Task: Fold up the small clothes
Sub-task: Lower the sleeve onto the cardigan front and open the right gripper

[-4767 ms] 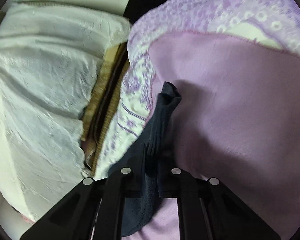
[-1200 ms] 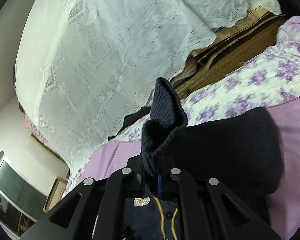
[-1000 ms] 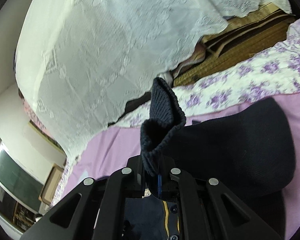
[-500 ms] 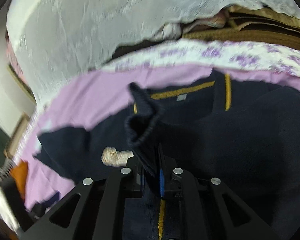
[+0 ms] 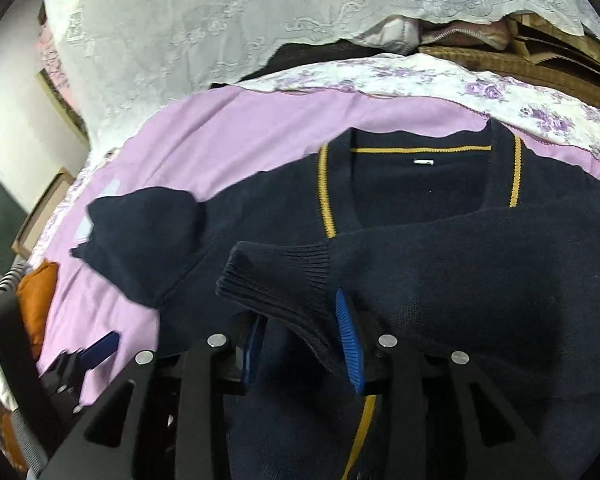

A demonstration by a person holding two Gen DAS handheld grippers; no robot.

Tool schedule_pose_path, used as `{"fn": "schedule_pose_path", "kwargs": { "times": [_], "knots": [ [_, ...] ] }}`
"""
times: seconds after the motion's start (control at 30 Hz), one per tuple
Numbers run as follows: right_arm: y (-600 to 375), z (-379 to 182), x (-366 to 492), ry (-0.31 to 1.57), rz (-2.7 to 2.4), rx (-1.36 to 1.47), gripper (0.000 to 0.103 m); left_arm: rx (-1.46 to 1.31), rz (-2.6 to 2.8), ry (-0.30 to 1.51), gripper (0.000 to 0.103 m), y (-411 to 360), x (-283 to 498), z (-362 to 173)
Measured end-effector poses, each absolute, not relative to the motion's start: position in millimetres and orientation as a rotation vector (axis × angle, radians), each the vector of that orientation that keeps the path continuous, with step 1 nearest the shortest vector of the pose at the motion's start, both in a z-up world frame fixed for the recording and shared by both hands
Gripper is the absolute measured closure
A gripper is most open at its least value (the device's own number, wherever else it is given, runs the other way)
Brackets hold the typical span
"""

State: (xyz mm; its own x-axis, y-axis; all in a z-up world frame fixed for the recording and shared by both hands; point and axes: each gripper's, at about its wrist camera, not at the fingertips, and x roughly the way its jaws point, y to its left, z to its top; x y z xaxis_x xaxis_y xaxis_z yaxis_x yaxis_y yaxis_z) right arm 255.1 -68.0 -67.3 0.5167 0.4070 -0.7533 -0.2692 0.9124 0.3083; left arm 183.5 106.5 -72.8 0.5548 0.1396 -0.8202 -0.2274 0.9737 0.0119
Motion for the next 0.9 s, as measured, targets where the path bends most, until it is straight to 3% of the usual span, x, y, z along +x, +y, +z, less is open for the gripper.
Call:
{"fn": "schedule_pose_path", "kwargs": {
  "times": [0.1,0.17,0.4,0.43,0.53,0.7,0.9],
  "knots": [
    [-81,-54,244,0.928,0.485,0.200,0.061,-0.100,0.216,0.959,0.004,106,183,-73],
    [-85,-48,238,0.945,0.551,0.223,0.045,-0.101,0.216,0.959,0.004,107,184,-73],
    [-78,-48,234,0.925,0.533,0.241,0.045,-0.107,0.212,0.962,0.004,108,184,-72],
    [-79,-47,233,0.912,0.522,0.242,0.051,-0.109,0.211,0.962,0.004,108,183,-72],
    [-84,-52,236,0.921,0.436,0.241,0.096,-0.109,0.213,0.964,0.004,108,182,-71],
    [-68,-86,238,1.025,0.406,0.190,0.097,-0.108,0.216,0.967,0.004,108,184,-70],
    [-70,-74,242,1.005,0.400,0.253,0.095,-0.111,0.214,0.970,0.004,109,186,-70]
  ]
}}
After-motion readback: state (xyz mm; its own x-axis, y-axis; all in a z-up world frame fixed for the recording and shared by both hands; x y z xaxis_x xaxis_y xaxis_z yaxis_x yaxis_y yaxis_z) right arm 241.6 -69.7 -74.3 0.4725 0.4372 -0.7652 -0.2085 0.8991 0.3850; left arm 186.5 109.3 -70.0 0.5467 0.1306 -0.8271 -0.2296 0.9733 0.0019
